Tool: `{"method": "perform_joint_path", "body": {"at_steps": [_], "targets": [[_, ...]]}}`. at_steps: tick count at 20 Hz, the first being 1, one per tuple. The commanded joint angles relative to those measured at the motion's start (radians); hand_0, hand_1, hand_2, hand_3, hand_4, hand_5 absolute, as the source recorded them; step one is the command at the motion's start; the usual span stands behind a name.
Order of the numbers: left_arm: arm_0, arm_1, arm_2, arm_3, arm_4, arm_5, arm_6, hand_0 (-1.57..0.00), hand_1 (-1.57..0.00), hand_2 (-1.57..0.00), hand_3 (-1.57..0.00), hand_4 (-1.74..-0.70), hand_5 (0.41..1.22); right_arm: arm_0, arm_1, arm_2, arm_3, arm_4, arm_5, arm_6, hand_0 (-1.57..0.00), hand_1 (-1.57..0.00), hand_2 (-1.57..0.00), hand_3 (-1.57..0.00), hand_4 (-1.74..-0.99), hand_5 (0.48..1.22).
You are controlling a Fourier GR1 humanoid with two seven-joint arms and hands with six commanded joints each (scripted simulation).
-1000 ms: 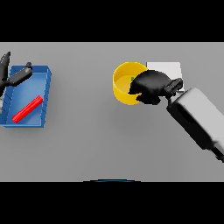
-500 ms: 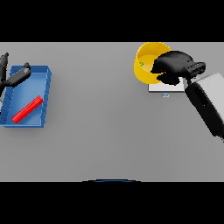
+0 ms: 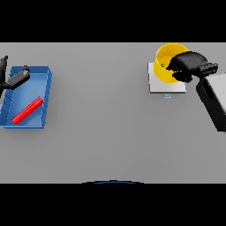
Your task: Pick up the red beaker and tilt it to pour out 1 green nut into yellow bowl. Pick up the yellow bowl and place it on the metallic measuring scale.
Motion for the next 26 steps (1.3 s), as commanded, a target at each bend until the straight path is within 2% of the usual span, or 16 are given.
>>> {"method": "perform_joint_path", "body": {"at_steps": [1,3,7,8,11,12,13,14,15,17,19,22,26], "targets": [[-0.003,0.004,-0.002,0.005,-0.002,0.003,0.000,0.00,0.00,0.00,0.00,-0.81,0.757,-0.002,0.006,0.002,0.020,0.004,-0.015,0.000,-1.57,-1.57,-1.57,-1.36,-1.724,1.221],[-0.016,0.009,-0.009,0.012,0.004,0.003,0.000,0.00,0.00,0.00,0.00,-0.81,0.749,-0.014,0.033,0.007,0.090,0.014,-0.057,-0.018,-1.57,-1.57,-1.57,-1.41,-1.724,1.221],[-0.018,0.001,-0.009,0.023,0.004,0.004,-0.004,0.00,0.00,0.00,0.00,-0.80,0.729,-0.029,0.065,0.014,0.172,0.019,-0.093,-0.018,-1.57,-1.50,-1.56,-1.50,-1.727,1.221],[-0.028,-0.003,-0.007,0.027,0.005,0.003,0.000,0.00,0.00,0.00,0.00,-0.80,0.725,-0.033,0.067,0.015,0.187,0.023,-0.103,-0.010,-1.57,-1.49,-1.57,-1.50,-1.727,1.221],[-0.027,-0.009,-0.012,0.028,0.001,0.004,-0.006,0.00,0.00,0.00,0.00,-0.81,0.734,-0.051,0.077,0.013,0.223,0.011,-0.110,-0.030,-1.55,-1.42,-1.57,-1.48,-1.721,1.221],[-0.032,-0.008,-0.008,0.032,0.003,0.002,-0.006,0.00,0.00,0.00,0.00,-0.81,0.734,-0.047,0.071,0.014,0.235,0.009,-0.116,-0.057,-1.53,-1.40,-1.57,-1.32,-1.725,1.221],[-0.029,-0.002,-0.006,0.028,0.004,0.003,-0.007,0.00,0.00,0.00,0.00,-0.81,0.740,-0.054,0.079,0.010,0.252,0.002,-0.109,-0.038,-1.54,-1.41,-1.57,-1.17,-1.728,1.221],[-0.026,-0.010,-0.012,0.024,0.004,0.004,-0.004,0.00,0.00,0.00,0.00,-0.81,0.745,-0.064,0.084,0.006,0.267,-0.003,-0.096,-0.041,-1.54,-1.44,-1.50,-1.02,-1.659,1.221],[-0.033,-0.005,-0.015,0.021,0.007,0.003,0.000,0.00,0.00,0.00,0.00,-0.81,0.745,-0.064,0.085,0.002,0.267,-0.010,-0.088,-0.029,-1.52,-1.35,-1.35,-0.91,-1.596,1.134],[-0.034,-0.015,-0.020,0.041,0.010,0.000,-0.006,0.00,0.00,0.00,0.00,-0.81,0.744,-0.066,0.087,0.001,0.268,-0.015,-0.076,-0.026,-0.98,-0.87,-0.95,-0.76,-1.504,0.983],[-0.043,-0.022,-0.026,0.053,0.002,-0.002,0.000,0.00,0.00,0.00,0.00,-0.81,0.742,-0.074,0.080,0.001,0.290,-0.014,-0.060,-0.042,-0.62,-0.55,-0.69,-0.67,-1.444,0.887],[-0.050,-0.033,-0.019,0.086,0.001,-0.006,-0.028,0.00,0.00,0.00,0.00,-0.81,0.739,-0.083,0.094,0.007,0.318,-0.006,-0.068,-0.063,-0.32,-0.28,-0.45,-0.57,-1.397,0.799],[-0.057,-0.032,-0.022,0.080,0.001,-0.009,-0.011,0.00,0.00,0.00,0.00,-0.81,0.736,-0.103,0.101,0.022,0.347,0.011,-0.061,-0.095,-0.13,-0.12,-0.24,-0.44,-1.346,0.746]]}}
